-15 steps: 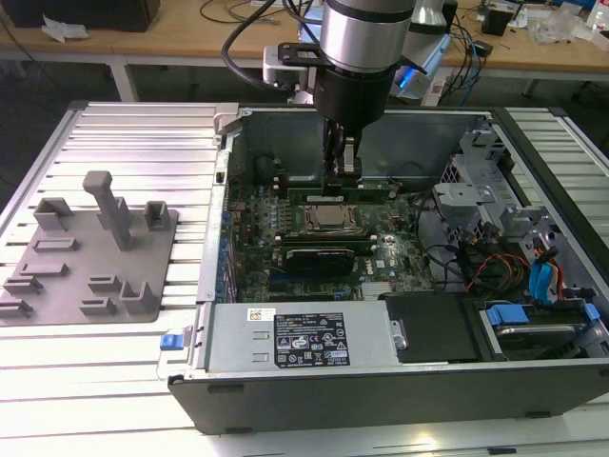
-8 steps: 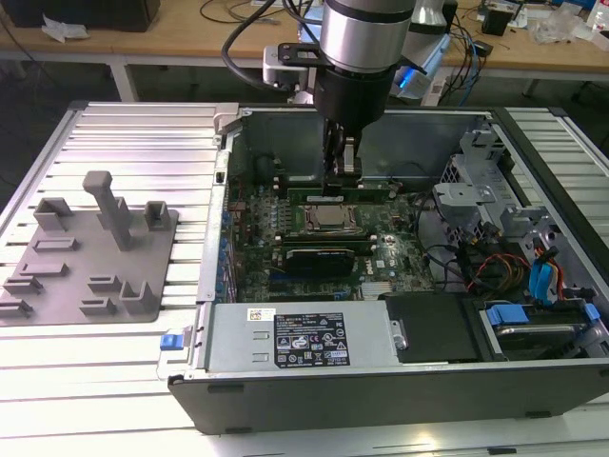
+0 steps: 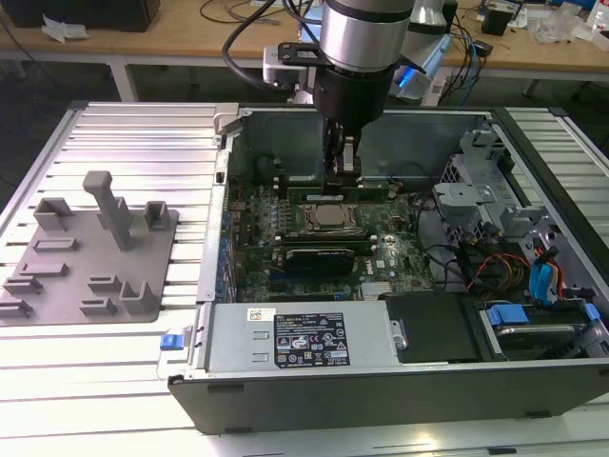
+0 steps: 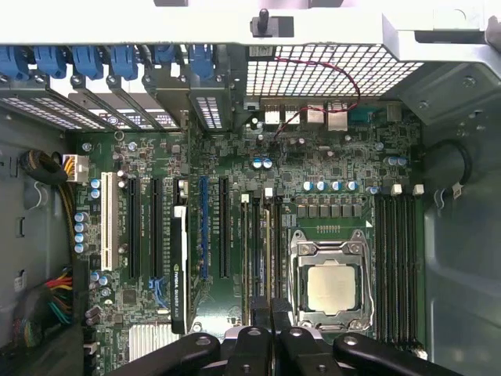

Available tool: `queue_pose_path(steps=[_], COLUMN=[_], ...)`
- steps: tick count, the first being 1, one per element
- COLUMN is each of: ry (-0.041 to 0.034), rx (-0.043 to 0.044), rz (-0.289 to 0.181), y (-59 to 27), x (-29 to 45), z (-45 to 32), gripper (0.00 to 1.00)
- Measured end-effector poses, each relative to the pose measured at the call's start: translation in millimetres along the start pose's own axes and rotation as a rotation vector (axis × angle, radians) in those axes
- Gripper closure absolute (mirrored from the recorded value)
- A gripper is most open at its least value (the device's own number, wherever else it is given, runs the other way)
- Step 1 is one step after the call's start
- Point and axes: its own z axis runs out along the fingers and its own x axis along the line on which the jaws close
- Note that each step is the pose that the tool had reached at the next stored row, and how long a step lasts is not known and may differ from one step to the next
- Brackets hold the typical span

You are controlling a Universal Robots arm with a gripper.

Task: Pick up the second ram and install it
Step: 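Insert the second ram into the second slot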

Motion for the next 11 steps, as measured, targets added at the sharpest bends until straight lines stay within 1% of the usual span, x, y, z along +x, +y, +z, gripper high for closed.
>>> queue_pose_path(steps=[2, 3, 5, 7, 11], ry=[0.0008, 0.0019, 0.0039, 0.0042, 0.0059], rx=[0.0001, 0.0002, 0.0001, 0.0002, 0.0002], rz=[0.000, 0.000, 0.000, 0.000, 0.000], y=[-0.1, -0.2, -0.4, -0.6, -1.1], x=[-1.9, -3.5, -3.5, -3.5, -7.0], z=[1.2, 4.1, 10.2, 16.1, 27.5], gripper=[0.91, 0.91, 0.91, 0.91, 0.91])
